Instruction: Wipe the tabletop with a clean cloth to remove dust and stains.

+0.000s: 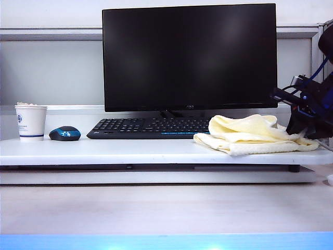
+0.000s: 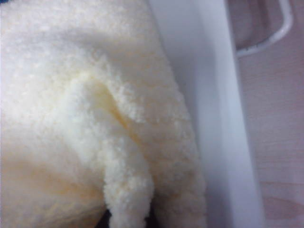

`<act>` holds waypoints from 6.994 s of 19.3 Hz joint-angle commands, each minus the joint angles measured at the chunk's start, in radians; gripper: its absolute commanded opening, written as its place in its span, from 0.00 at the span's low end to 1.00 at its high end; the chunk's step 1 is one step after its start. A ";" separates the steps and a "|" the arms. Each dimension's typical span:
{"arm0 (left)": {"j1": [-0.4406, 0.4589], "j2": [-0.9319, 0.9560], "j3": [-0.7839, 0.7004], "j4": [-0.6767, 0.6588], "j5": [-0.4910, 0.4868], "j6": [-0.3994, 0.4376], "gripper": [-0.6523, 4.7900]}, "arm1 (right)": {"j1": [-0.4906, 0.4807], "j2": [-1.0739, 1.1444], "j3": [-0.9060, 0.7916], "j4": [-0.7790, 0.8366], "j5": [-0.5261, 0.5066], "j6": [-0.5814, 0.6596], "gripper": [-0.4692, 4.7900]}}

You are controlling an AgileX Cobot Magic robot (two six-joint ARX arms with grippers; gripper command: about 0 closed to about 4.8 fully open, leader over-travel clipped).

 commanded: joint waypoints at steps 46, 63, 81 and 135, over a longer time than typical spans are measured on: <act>0.001 0.000 0.000 0.006 0.006 0.000 0.11 | 0.638 0.876 1.341 -0.733 0.031 0.115 0.08; 0.001 0.000 0.001 0.006 0.006 0.000 0.11 | 0.575 0.695 1.135 -0.731 0.134 0.039 0.08; 0.001 0.000 0.001 0.006 0.006 0.001 0.11 | 0.105 0.069 0.168 -0.386 0.127 -0.039 0.08; 0.000 0.000 0.002 0.006 0.014 -0.004 0.11 | 0.686 0.659 1.194 -0.447 0.024 0.036 0.80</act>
